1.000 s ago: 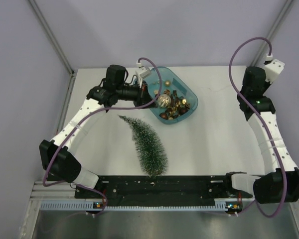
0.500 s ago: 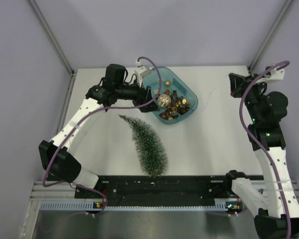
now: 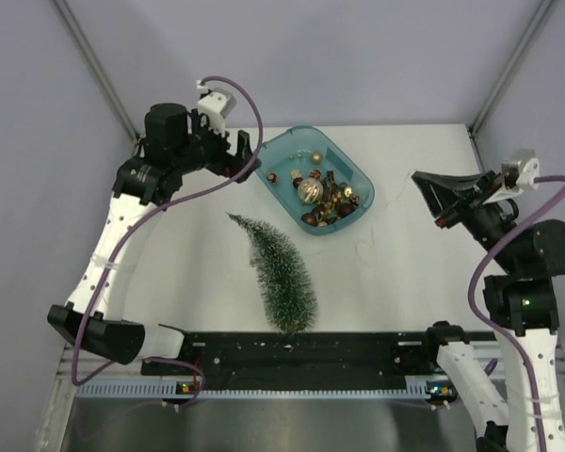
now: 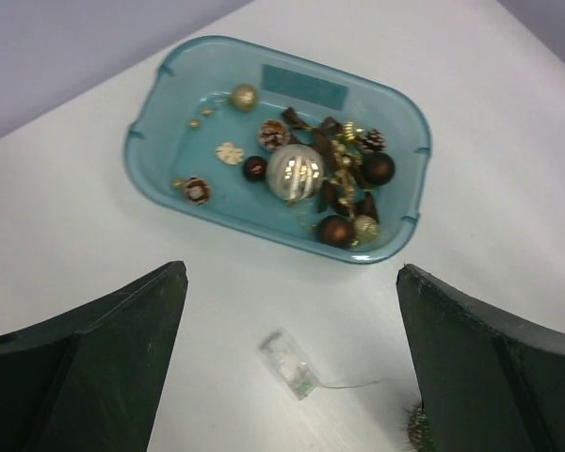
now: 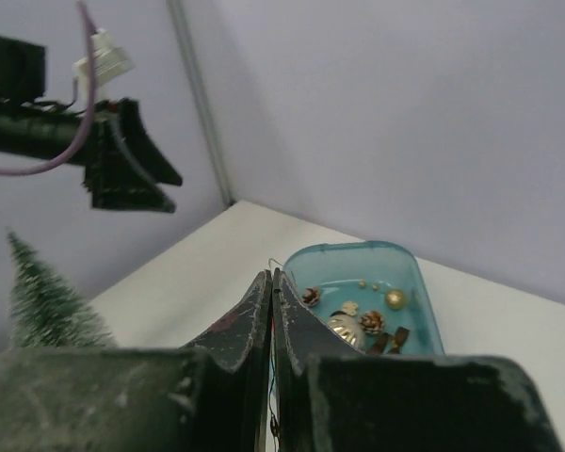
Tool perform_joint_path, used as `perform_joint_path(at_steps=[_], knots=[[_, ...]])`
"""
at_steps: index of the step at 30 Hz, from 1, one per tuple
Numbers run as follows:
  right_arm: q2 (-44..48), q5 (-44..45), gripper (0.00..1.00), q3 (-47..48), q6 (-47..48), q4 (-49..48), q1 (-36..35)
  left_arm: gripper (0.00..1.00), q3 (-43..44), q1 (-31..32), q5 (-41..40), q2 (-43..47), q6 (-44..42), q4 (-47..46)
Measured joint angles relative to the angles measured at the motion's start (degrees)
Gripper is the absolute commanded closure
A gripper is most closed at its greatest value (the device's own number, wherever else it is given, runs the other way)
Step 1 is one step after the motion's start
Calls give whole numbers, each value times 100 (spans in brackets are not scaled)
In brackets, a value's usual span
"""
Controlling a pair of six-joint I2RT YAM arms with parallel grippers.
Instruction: Decorate the small christmas tree
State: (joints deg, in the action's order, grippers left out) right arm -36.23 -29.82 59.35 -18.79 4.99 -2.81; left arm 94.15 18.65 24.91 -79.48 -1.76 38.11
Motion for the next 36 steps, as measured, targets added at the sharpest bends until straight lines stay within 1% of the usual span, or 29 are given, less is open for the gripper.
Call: perform_joint_path(at_steps=[3,6,9,12,15,17,19,23,26,27,28,30,31,32,33,34,36], knots=[[160,-968,100,59,-179,-116,-2,1,15,-179,-522,297,-195,153],[160,-1827,100,149,-492,-345,-9,2,63,-236,-802,603,-407,398],[160,-2662,100,155,-1110,-946,-44,3,79,-273,-850,957,-564,669],[160,-3285,100,157,-1961,-1878,-111,5,76,-317,-815,1257,-647,881],[114,-3611,99,197,-2874,-2962,-205,6,70,-400,-704,1429,-726,1027],[7,-3724,99,249,-3560,-3840,-238,8,96,-492,-492,1473,-804,1152],[-136,-3759,98,339,-4065,-4496,-245,8,232,-560,-236,1447,-911,1366],[-448,-3724,98,452,-4736,-5320,-315,9,649,-603,356,1399,-1134,1716],[-721,-3637,98,455,-4892,-5617,-669,10,870,-605,872,1434,-1187,1823],[-804,-3576,98,472,-4675,-5436,-938,10,905,-610,1003,1440,-1187,1853],[-901,-3456,100,573,-4225,-4861,-1410,10,929,-614,1143,1449,-1187,1875],[-1193,-2968,100,1064,-2973,-3351,-2662,10,944,-614,1309,1458,-1189,1912],[-1508,-2293,100,1624,-2046,-2170,-3331,10,944,-619,1342,1456,-1191,1930],[-1751,-1917,100,2015,-1449,-1602,-4535,10,944,-621,1351,1456,-1191,1947],[-2090,-1399,100,2498,-756,-866,-5305,10,944,-625,1346,1449,-1193,1963],[-2404,-1038,100,2933,-203,-291,-5877,10,944,-625,1333,1449,-1193,1976],[-2883,-581,100,3438,564,511,-6367,10,933,-625,1283,1451,-1193,1985]])
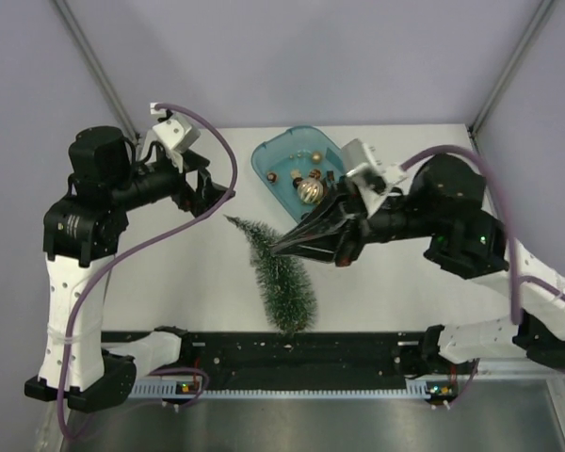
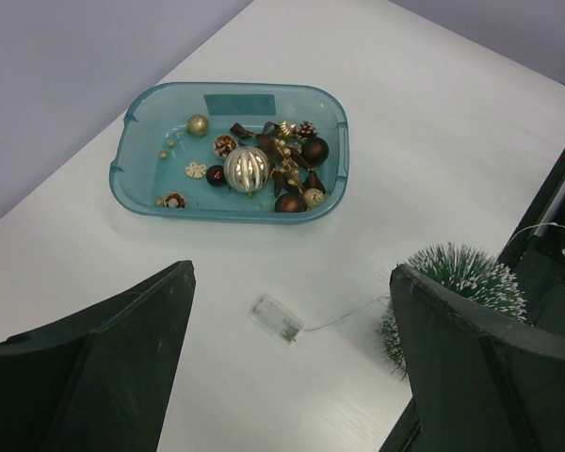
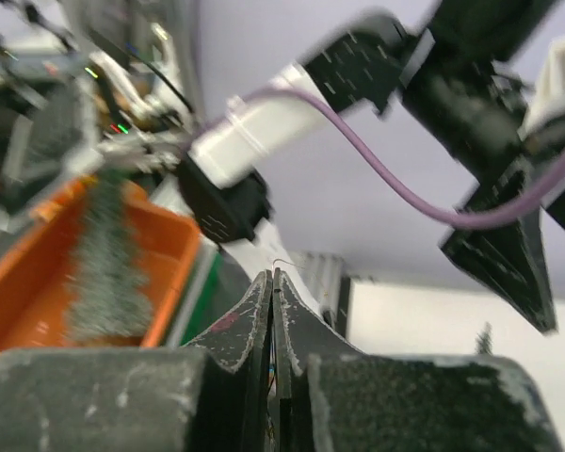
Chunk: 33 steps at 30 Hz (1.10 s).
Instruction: Decorate the small christmas tree
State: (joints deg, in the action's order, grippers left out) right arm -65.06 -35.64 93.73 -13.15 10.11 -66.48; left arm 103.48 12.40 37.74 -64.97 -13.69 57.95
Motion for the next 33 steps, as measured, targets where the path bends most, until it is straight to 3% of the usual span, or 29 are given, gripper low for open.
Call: perform_joint_path(at_steps=[7,15,21,27,33], knots=[[-1432,1191,100,1176,1596,2166,-901,9,-452,0,-992,155,179,-323],[-3045,1475,100,2739,2367,3552,-1405,9,-1191,-66,-2212,278,573,-763],[-3790,1283,100,3633,2629,3834,-1412,10,-1392,-623,-2730,280,927,-863],[-4507,1263,100,4369,2905,3895,-1394,10,-1711,-1580,-2507,208,1104,-916],[-4809,1023,100,4513,2896,3624,-981,9,-2199,-1891,-2256,188,1126,-999]])
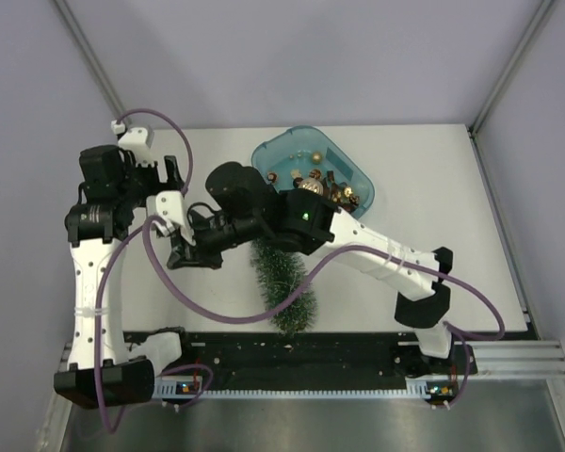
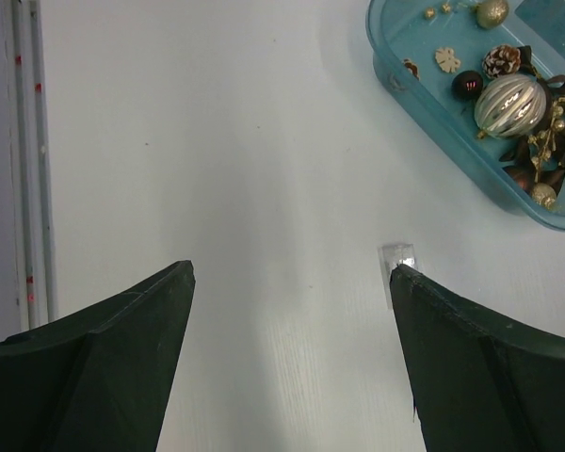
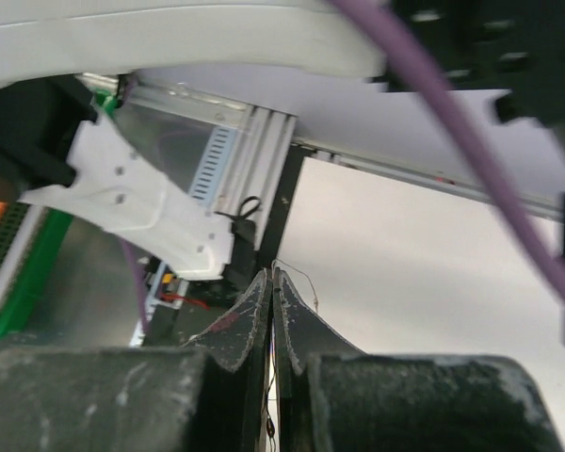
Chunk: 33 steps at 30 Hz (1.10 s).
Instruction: Decorate the small christmas tree
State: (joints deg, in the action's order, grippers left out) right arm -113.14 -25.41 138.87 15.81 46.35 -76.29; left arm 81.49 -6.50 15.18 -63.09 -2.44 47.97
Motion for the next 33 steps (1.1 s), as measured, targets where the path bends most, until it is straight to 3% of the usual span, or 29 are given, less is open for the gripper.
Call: perform_joint_path(at_steps=[22,33], knots=[[-516,-1003,100,28,-455,-1453,1270,8,-732,-271,411,284,-227,-136],[-496,-1257,100,-1311,-1023,-2378,2129,7,-741,-385,308,282,-275,-170]])
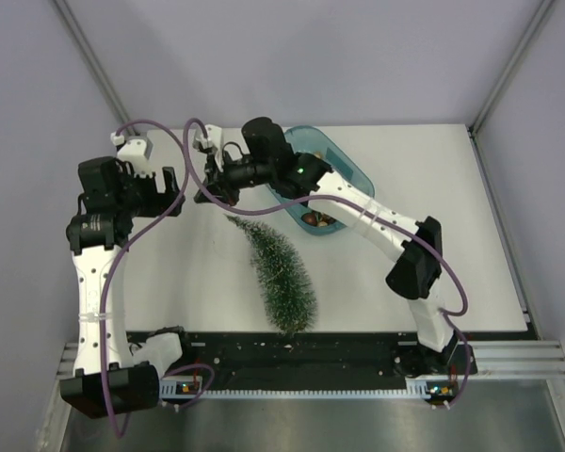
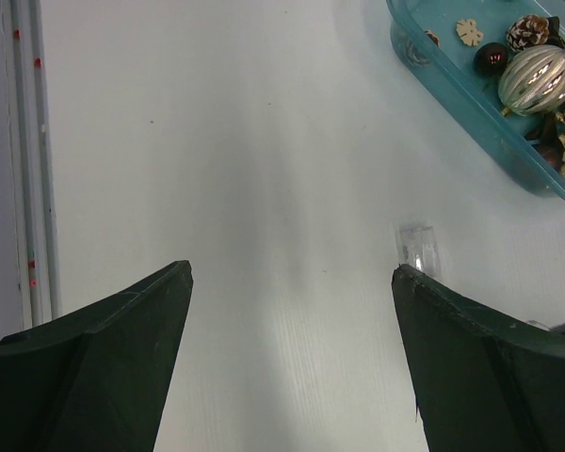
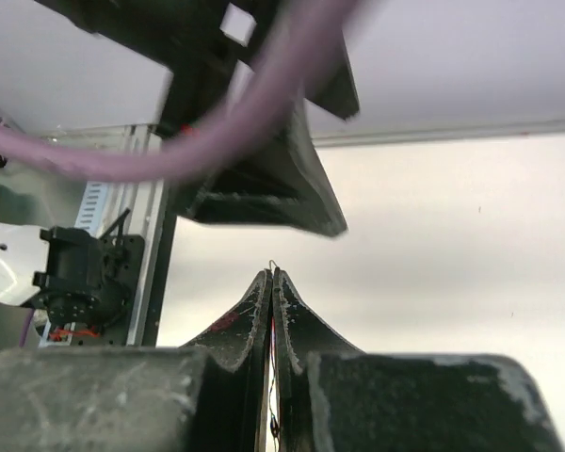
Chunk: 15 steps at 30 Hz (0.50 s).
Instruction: Decorate the small christmas tree
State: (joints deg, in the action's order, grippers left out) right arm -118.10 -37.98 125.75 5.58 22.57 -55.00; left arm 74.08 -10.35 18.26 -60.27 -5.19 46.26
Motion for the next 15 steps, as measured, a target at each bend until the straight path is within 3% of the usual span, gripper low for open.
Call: perform_joint_path(at_steps=[9,15], knots=[[557,422,100,-1589,-439,-903,310,8,0,-50,-20,0,-68,2],[1108,1644,100,-2542,-671,-1585,525,9,0,-57,2,37,-87,2]])
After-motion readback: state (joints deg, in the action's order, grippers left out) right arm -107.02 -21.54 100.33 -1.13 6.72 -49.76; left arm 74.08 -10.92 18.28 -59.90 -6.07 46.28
